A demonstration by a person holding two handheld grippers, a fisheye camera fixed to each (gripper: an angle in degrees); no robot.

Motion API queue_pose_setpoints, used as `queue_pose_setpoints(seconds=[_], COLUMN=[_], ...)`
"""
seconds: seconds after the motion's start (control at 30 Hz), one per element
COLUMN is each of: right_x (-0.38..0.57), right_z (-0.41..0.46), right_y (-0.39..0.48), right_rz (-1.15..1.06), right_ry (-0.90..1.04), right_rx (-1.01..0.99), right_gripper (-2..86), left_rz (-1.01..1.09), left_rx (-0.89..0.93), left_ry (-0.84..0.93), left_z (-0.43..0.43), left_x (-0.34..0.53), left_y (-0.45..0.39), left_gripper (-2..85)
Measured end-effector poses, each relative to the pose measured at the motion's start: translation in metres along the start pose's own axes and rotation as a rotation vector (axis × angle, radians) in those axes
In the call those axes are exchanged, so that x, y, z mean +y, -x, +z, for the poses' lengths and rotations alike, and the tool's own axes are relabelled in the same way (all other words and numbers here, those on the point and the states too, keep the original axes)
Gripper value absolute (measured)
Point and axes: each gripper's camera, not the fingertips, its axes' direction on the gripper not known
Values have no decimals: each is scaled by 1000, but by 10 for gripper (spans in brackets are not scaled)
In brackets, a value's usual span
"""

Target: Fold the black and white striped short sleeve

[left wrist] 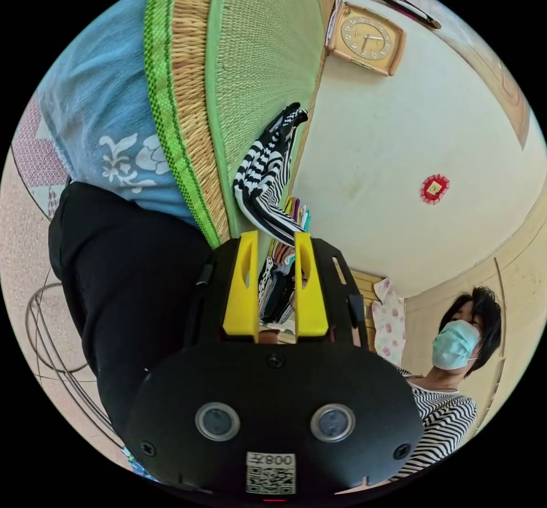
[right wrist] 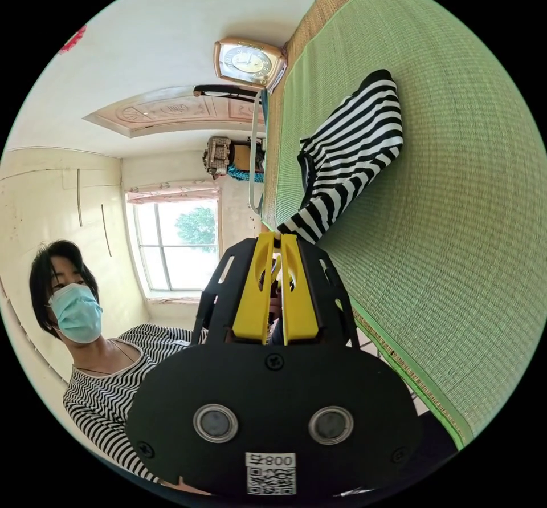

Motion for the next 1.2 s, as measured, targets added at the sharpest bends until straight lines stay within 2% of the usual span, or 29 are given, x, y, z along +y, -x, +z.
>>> queue_pose_setpoints(seconds=[0.4,0.67,0.87,1.2], right_x=[-1,19,49,143], right_z=[-5,-16,-37,-82], right_y=[21,16,5,-2], right_rz=[-48,-43,-16,12], right_ry=[-4,-15,-34,-85], right_rx=[-9,-7,34,19], right_gripper=[17,17,17,18], left_rz=[-102,-111,-56,115], left_rx=[97,89,57,18], left_ry=[-83,-131,-121,0], left_z=[-19,-23,-19,1], left_x=[-24,-24,-11,34], left_y=[6,1,-20,-85], left_gripper=[107,62,31,24])
